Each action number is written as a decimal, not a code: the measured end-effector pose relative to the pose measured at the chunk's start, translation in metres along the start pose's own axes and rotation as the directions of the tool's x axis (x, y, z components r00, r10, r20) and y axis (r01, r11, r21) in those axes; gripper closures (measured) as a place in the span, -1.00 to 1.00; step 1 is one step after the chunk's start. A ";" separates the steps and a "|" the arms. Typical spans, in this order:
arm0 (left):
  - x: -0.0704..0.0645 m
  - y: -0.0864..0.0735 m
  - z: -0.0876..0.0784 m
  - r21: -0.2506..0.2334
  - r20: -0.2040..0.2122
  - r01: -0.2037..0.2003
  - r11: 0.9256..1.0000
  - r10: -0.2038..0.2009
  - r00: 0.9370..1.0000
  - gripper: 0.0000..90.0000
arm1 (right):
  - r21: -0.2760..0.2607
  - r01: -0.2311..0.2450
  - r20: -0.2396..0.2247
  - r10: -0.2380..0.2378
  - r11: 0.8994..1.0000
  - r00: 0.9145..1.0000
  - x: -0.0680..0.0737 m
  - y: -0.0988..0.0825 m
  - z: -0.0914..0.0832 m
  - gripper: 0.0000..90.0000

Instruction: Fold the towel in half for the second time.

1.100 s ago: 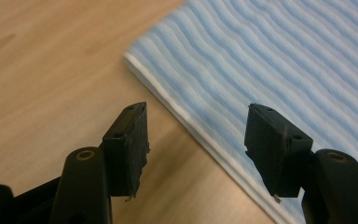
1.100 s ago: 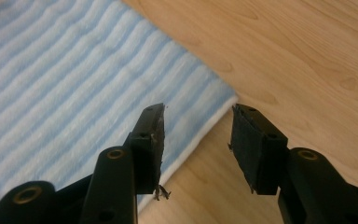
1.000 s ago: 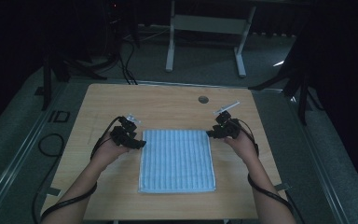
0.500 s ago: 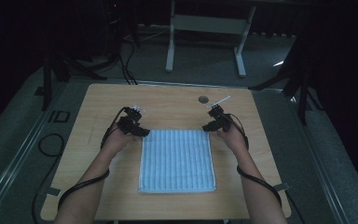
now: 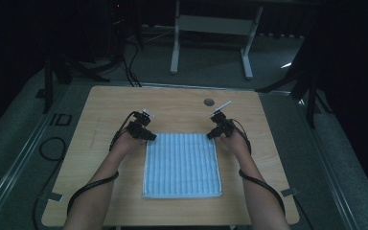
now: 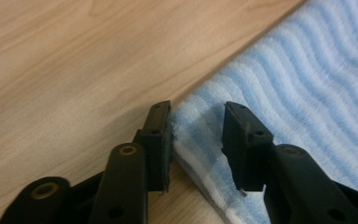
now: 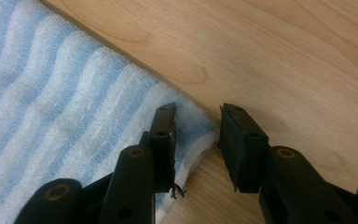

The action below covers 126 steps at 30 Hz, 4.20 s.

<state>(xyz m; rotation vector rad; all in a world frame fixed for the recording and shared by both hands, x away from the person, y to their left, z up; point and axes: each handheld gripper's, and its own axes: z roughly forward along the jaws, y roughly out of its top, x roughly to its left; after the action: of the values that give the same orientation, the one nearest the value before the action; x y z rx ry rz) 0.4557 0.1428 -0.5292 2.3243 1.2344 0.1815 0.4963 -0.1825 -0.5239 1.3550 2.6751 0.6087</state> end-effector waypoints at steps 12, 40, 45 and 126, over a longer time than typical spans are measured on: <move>-0.008 0.006 -0.017 -0.048 0.023 -0.016 0.999 0.018 1.000 0.94 | -0.032 0.082 0.049 -0.080 0.996 0.996 0.009 0.006 -0.018 0.93; -0.085 -0.102 -0.124 -0.252 0.185 -0.189 0.949 0.239 0.953 0.93 | -0.295 0.355 0.023 -0.365 0.887 0.931 0.093 -0.145 -0.132 0.93; -0.103 -0.123 -0.118 -0.188 0.277 -0.224 0.956 0.271 0.922 0.69 | -0.218 0.395 -0.043 -0.413 0.892 0.910 0.112 -0.171 -0.120 0.72; -0.016 -0.042 -0.012 -0.125 0.131 -0.111 0.986 0.127 0.983 0.10 | -0.117 0.163 -0.037 -0.168 0.980 0.985 0.046 -0.027 -0.002 0.18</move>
<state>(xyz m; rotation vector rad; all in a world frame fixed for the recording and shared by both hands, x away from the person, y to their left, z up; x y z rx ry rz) 0.4110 0.1534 -0.5372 2.2687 0.9913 0.1273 0.4476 -0.1614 -0.5275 1.0894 2.7069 0.7683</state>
